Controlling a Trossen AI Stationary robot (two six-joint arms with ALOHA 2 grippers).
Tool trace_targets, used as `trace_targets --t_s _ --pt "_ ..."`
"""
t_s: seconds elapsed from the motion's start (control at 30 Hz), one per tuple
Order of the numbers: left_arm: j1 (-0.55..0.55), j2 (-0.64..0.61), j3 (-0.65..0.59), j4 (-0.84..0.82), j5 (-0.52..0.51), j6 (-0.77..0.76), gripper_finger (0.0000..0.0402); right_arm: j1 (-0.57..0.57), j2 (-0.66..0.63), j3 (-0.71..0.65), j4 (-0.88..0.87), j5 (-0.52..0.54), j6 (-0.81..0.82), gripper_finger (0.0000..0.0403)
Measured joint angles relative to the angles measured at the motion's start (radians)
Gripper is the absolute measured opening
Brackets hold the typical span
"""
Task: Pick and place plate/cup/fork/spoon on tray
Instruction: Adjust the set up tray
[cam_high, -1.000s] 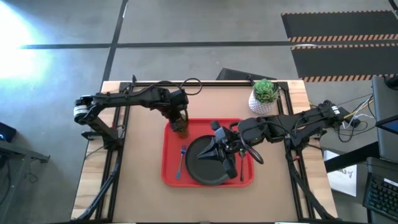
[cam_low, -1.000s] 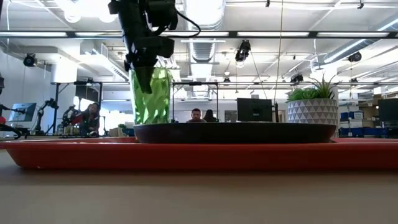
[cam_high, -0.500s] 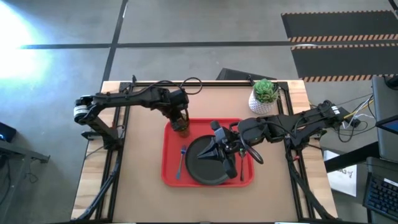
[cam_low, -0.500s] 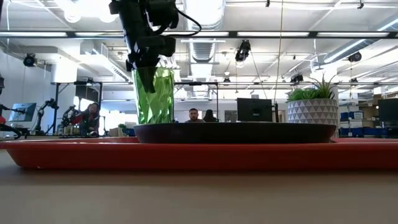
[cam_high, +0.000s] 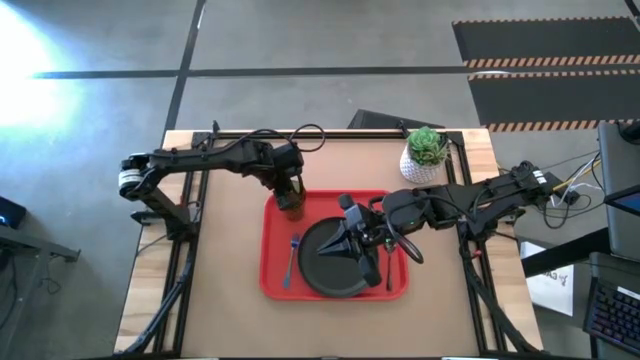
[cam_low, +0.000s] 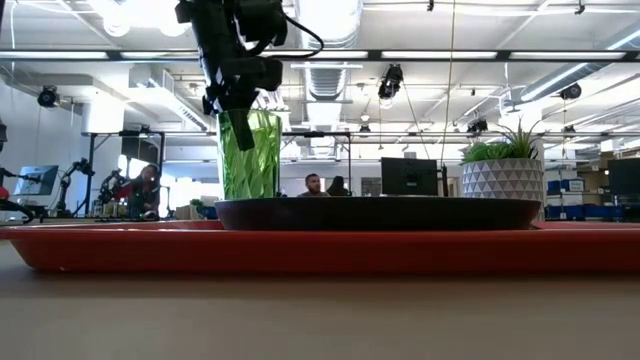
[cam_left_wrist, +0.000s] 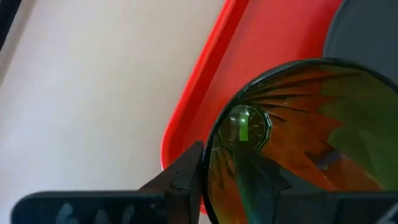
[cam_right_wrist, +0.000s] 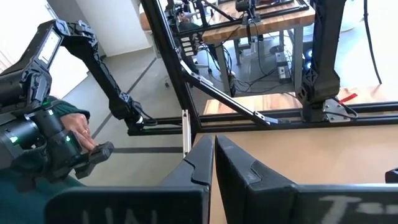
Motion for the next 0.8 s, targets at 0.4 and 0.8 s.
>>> trace_targets --t_s 0.4,0.8 --pt "-0.003 -0.039 0.018 -0.002 0.039 -0.017 0.0076 0.000 0.000 0.000 0.000 0.000 -0.001 0.0009" --pt "-0.005 -0.097 0.017 -0.009 0.083 -0.019 0.0076 0.000 0.000 0.000 -0.001 0.001 -0.001 0.0009"
